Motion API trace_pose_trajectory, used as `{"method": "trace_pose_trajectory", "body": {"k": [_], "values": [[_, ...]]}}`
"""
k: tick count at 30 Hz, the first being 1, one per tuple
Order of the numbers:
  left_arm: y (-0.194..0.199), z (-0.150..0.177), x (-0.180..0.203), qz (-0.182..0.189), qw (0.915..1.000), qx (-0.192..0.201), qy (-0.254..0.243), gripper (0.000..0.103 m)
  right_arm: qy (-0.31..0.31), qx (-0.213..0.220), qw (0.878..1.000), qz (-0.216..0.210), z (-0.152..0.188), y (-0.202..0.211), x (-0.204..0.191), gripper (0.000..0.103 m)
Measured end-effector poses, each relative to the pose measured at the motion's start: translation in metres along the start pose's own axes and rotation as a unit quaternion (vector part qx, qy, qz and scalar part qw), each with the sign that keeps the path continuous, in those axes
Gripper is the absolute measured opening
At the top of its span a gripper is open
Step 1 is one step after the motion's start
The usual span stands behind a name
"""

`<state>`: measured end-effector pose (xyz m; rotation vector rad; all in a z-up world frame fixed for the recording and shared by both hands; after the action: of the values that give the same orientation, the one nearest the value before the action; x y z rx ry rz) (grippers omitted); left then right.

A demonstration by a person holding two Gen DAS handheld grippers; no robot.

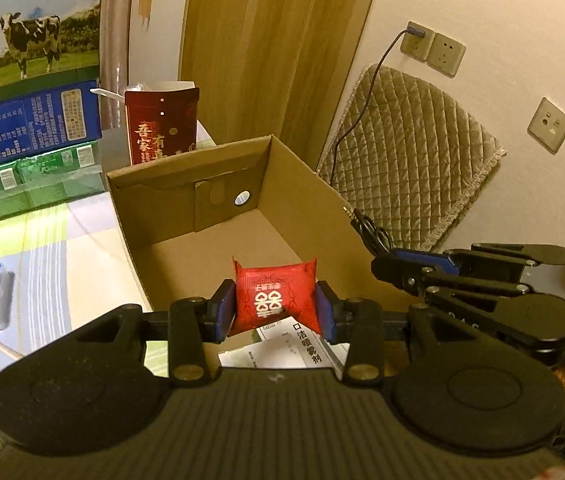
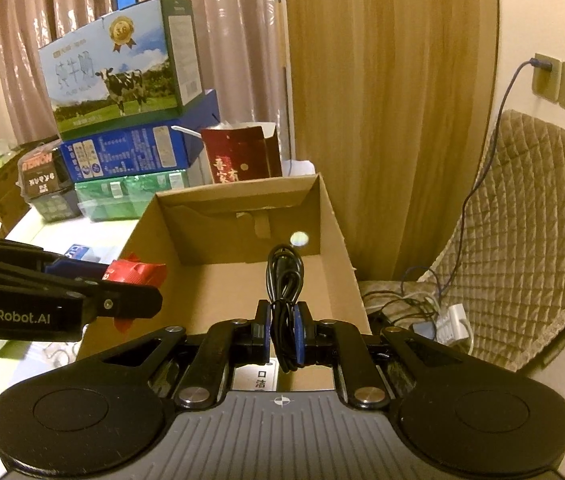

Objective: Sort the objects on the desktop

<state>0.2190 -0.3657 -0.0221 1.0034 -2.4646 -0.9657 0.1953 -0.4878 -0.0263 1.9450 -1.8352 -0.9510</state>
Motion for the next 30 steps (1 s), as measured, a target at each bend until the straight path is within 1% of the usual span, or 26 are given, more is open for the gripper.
{"method": "trace_pose_trajectory", "body": {"k": [3, 5, 10, 16, 18, 19, 21, 23, 24, 25, 26, 27, 28, 30], "values": [[-0.008, -0.001, -0.002, 0.005, 1.0000, 0.003, 0.004, 0.039, -0.005, -0.003, 1.000, 0.000, 0.002, -0.003, 0.003, 0.008], [-0.012, -0.001, -0.003, -0.002, 1.0000, -0.001, 0.003, 0.047, -0.004, -0.005, 1.000, 0.000, 0.004, -0.004, 0.004, 0.008], [-0.013, 0.001, -0.008, -0.013, 0.9999, -0.002, -0.005, 0.047, -0.007, -0.007, 1.000, -0.001, 0.006, -0.005, 0.006, 0.008], [-0.001, 0.006, -0.020, -0.022, 0.9998, 0.002, 0.000, 0.047, -0.006, -0.007, 1.000, -0.008, 0.004, -0.006, -0.002, 0.008], [0.004, 0.007, -0.024, -0.026, 0.9996, 0.004, 0.002, 0.049, -0.004, -0.007, 1.000, -0.012, 0.003, -0.008, -0.006, 0.008], [0.006, 0.008, -0.026, -0.029, 0.9996, 0.005, 0.004, 0.051, -0.003, -0.007, 1.000, -0.015, 0.002, -0.008, -0.009, 0.008], [0.010, 0.010, -0.031, -0.032, 0.9995, 0.006, 0.007, 0.051, -0.001, -0.005, 1.000, -0.021, -0.001, -0.011, -0.016, 0.009], [0.014, 0.011, -0.035, -0.036, 0.9993, 0.006, 0.010, 0.051, -0.007, 0.000, 0.999, -0.042, -0.006, -0.011, -0.022, 0.009], [0.016, 0.013, -0.036, -0.037, 0.9992, 0.007, 0.011, 0.052, -0.013, 0.002, 0.999, -0.049, -0.007, -0.011, -0.024, 0.012], [0.019, 0.014, -0.038, -0.039, 0.9991, 0.007, 0.012, 0.056, -0.018, 0.007, 0.998, -0.052, -0.010, -0.009, -0.024, 0.016], [0.021, 0.016, -0.040, -0.042, 0.9990, 0.007, 0.012, 0.061, -0.021, 0.013, 0.998, -0.051, -0.011, -0.007, -0.024, 0.028], [0.024, 0.018, -0.041, -0.045, 0.9989, 0.008, 0.012, 0.063, -0.025, 0.019, 0.998, -0.049, -0.012, -0.003, -0.024, 0.040], [0.027, 0.020, -0.042, -0.047, 0.9988, 0.008, 0.012, 0.067, -0.027, 0.022, 0.998, -0.049, -0.013, -0.001, -0.023, 0.043], [0.033, 0.026, -0.045, -0.051, 0.9985, 0.011, 0.015, 0.070, -0.033, 0.023, 0.998, -0.049, -0.011, 0.006, -0.021, 0.045]]}}
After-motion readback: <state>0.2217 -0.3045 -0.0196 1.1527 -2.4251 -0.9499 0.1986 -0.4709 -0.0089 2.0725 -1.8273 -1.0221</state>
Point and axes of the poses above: each gripper's, at about its wrist camera, not at the fingertips, and y roughly against the way its jaws point, x to its right, z to its underside, the point moved 7 cm from there along -y, roughly the way its jaws point, and after that the axes turned 13 degrees about -y, right-handed, at the moved point
